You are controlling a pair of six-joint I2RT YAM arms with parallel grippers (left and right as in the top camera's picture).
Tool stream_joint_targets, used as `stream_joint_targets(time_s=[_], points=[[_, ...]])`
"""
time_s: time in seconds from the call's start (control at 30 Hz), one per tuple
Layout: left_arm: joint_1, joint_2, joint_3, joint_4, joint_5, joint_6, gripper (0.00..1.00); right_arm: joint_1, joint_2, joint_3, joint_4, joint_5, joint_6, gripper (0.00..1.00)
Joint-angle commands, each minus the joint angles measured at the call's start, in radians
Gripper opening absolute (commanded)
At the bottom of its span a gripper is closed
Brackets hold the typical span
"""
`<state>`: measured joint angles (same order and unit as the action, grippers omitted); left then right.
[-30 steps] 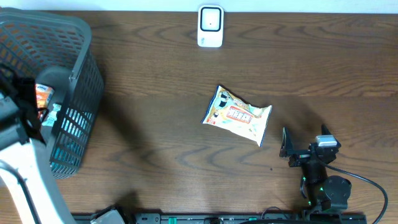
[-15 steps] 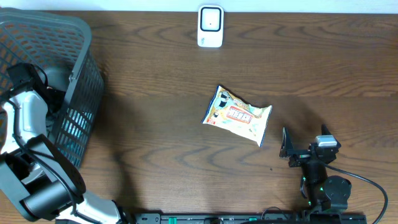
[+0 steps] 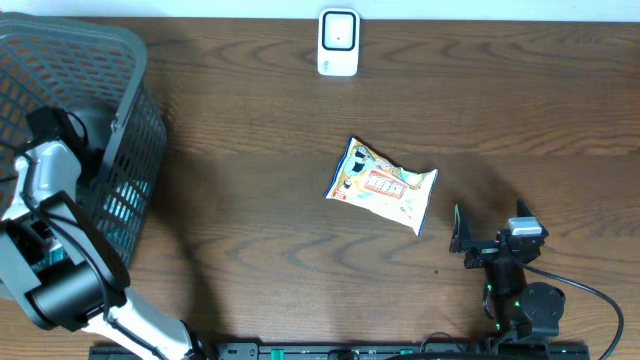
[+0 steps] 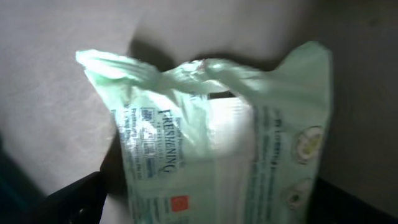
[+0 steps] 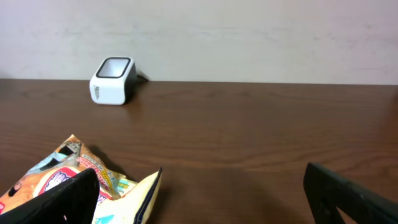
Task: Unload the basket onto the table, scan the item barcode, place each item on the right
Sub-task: 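Grasp the light green wet wipes pack in the basket with left gripper, then lift the green pack out and set it beside the orange pack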
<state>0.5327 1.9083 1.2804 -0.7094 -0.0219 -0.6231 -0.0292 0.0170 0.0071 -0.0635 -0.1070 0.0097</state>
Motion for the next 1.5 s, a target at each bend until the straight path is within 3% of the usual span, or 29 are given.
stream_joint_targets(time_s=[0.0, 0.07, 0.2, 0.23, 0.5, 0.7, 0.77, 0.9, 0.97, 1.17, 1.47], points=[[-0.001, 0.053, -0.003, -0.031, 0.011, 0.014, 0.79, 0.005, -0.006, -0.002, -0.004, 0.004, -0.015, 0.99], [-0.001, 0.051, -0.003, -0.035, 0.011, 0.014, 0.55, 0.005, -0.006, -0.002, -0.004, 0.004, -0.015, 0.99], [-0.001, 0.051, 0.010, -0.058, 0.011, 0.014, 0.27, 0.005, -0.006, -0.002, -0.004, 0.004, -0.015, 0.99], [0.000, 0.047, 0.041, -0.092, 0.011, 0.013, 0.24, 0.005, -0.006, -0.002, -0.004, 0.004, -0.015, 0.99], [0.035, -0.109, 0.179, -0.217, 0.011, 0.013, 0.24, 0.005, -0.006, -0.002, -0.004, 0.004, -0.015, 0.99], [0.090, -0.402, 0.254, -0.230, 0.011, -0.004, 0.24, 0.005, -0.006, -0.002, -0.004, 0.004, -0.015, 0.99], [0.092, -0.536, 0.260, -0.225, 0.017, -0.065, 0.24, 0.005, -0.006, -0.002, -0.004, 0.004, -0.015, 0.99], [0.042, -0.757, 0.260, -0.225, 0.179, -0.153, 0.24, 0.005, -0.006, -0.002, -0.004, 0.004, -0.015, 0.99], [-0.018, -0.833, 0.260, -0.225, 0.260, -0.175, 0.24, 0.005, -0.006, -0.002, -0.004, 0.004, -0.015, 0.99], [-0.253, -0.931, 0.260, -0.225, 0.302, -0.207, 0.23, 0.005, -0.006, -0.002, -0.004, 0.004, -0.015, 0.99], [-0.702, -0.847, 0.208, -0.225, 0.241, -0.217, 0.23, 0.005, -0.006, -0.002, -0.004, 0.004, -0.015, 0.99]])
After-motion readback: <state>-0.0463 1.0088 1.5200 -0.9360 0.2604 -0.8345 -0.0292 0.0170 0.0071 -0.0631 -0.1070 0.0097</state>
